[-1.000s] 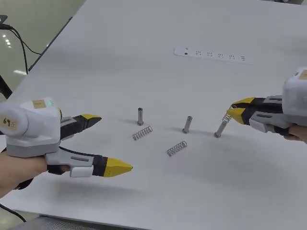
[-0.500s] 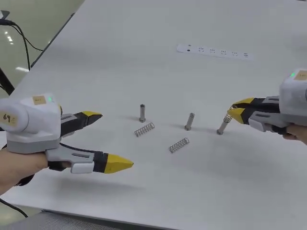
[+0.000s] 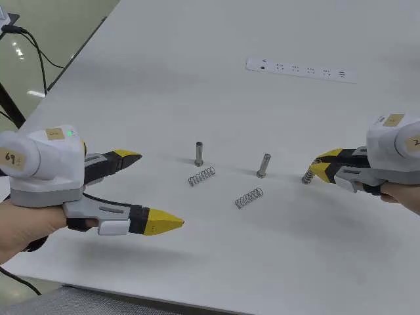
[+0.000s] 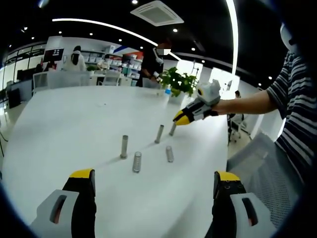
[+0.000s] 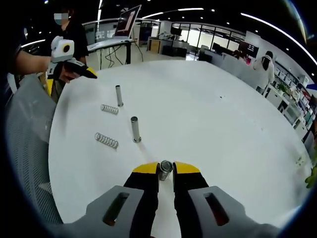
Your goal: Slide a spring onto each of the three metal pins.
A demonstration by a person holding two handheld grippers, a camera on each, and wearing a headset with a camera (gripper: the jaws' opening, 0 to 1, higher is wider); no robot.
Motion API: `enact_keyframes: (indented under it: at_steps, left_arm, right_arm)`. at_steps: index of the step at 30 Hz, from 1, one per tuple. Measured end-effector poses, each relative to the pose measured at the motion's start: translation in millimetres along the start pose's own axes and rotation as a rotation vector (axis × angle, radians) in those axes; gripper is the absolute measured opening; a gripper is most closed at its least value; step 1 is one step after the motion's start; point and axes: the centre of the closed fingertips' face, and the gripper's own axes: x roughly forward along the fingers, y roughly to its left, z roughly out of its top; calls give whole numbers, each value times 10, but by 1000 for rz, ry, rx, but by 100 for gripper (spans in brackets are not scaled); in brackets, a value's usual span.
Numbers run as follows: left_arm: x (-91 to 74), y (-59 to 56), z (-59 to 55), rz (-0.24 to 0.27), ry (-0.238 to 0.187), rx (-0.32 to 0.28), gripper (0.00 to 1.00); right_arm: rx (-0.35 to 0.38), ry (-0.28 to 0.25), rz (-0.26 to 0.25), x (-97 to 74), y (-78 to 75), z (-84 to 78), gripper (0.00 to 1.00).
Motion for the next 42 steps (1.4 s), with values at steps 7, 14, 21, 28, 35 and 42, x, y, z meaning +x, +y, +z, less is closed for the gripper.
enact_keyframes:
  at_steps: [7, 14, 21, 28, 35, 42]
  left_arm:
    - [3, -3, 4, -1, 1, 0, 96]
    - [3, 9, 21, 0, 2, 3, 95]
    - [22, -2, 44, -7, 4, 6, 95]
    - [34, -13, 65, -12, 1, 9, 95]
    - [33, -10, 84, -11, -8, 6, 95]
    - [17, -13, 68, -8, -8, 5, 95]
  right_arm:
    - [0, 4, 1, -8, 7, -43, 8]
    - [-13, 3, 3, -28, 12, -37, 9]
    - [16, -35, -11, -103, -24, 45, 15]
    - [7, -77, -15, -251, 25, 121, 16]
    - [81, -158, -7, -379, 80, 194, 19]
    - [188, -214, -7, -473, 144, 154, 20]
